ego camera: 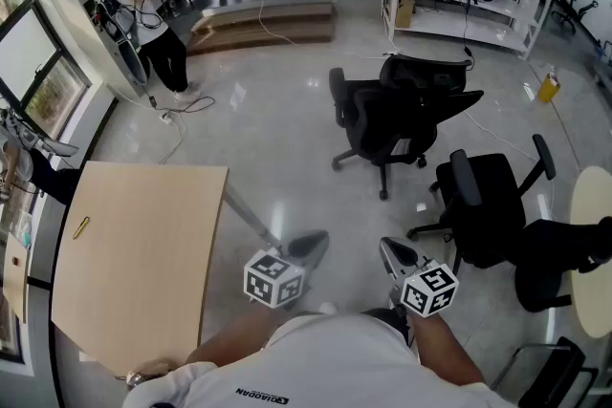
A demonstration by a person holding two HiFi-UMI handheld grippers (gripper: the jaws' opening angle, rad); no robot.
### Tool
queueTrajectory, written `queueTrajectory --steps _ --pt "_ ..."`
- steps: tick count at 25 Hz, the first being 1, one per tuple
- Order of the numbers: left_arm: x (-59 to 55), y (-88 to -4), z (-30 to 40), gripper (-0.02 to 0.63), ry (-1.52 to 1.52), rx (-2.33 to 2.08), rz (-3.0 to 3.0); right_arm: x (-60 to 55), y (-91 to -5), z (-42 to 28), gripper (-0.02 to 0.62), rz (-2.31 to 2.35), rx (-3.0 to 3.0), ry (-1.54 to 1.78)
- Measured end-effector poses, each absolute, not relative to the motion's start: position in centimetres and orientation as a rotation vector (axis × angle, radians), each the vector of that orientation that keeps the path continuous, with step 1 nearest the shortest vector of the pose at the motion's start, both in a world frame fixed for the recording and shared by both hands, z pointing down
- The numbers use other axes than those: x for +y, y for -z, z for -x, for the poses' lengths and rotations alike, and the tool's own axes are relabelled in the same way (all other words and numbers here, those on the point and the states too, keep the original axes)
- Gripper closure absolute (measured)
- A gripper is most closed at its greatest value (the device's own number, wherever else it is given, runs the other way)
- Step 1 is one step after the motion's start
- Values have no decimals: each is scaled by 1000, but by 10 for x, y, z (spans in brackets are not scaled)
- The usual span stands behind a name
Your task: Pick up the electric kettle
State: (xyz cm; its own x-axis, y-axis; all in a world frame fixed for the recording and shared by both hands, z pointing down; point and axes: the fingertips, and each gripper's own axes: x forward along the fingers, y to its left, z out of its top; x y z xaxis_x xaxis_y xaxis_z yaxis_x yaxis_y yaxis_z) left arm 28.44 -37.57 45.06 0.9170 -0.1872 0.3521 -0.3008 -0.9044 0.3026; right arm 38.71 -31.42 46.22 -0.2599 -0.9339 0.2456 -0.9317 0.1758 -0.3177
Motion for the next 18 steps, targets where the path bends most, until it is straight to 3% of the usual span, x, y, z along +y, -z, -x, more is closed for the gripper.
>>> queueTrajectory --steps 18 --pt "-371 -450 -278 611 -433 -315 -2718 -309 -457 -377 574 1874 2326 685"
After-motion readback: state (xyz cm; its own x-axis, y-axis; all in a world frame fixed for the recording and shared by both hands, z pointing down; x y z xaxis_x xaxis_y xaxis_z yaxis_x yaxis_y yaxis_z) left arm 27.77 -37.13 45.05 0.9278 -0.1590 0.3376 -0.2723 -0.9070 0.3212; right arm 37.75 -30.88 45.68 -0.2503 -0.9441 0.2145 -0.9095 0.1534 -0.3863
